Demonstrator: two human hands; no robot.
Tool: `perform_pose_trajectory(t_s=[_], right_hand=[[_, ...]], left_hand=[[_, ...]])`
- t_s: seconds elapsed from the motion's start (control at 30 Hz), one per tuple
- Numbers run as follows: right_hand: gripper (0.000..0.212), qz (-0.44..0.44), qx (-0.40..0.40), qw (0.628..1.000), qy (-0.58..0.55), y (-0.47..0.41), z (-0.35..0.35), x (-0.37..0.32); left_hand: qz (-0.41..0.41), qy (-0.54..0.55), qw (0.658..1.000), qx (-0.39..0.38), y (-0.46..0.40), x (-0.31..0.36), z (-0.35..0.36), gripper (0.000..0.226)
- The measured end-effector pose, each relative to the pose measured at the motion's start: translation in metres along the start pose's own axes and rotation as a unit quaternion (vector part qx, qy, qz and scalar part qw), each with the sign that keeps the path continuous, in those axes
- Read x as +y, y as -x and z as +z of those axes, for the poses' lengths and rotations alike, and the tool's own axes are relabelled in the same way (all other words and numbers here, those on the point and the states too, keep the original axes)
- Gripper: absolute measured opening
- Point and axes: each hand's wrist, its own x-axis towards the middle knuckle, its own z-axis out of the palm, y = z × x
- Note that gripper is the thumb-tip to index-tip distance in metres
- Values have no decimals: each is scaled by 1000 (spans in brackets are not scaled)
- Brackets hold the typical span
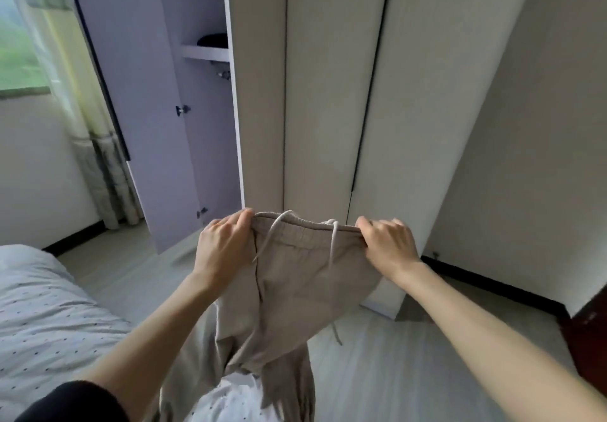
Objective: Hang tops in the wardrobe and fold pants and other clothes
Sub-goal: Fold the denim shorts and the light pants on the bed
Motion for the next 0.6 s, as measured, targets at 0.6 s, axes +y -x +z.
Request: perform_pose_trajectory(t_s=[0.6], right_hand=[[27,114,340,904,232,-87,-168,210]], left_hand=[[187,55,970,146,-230,144,-27,42]])
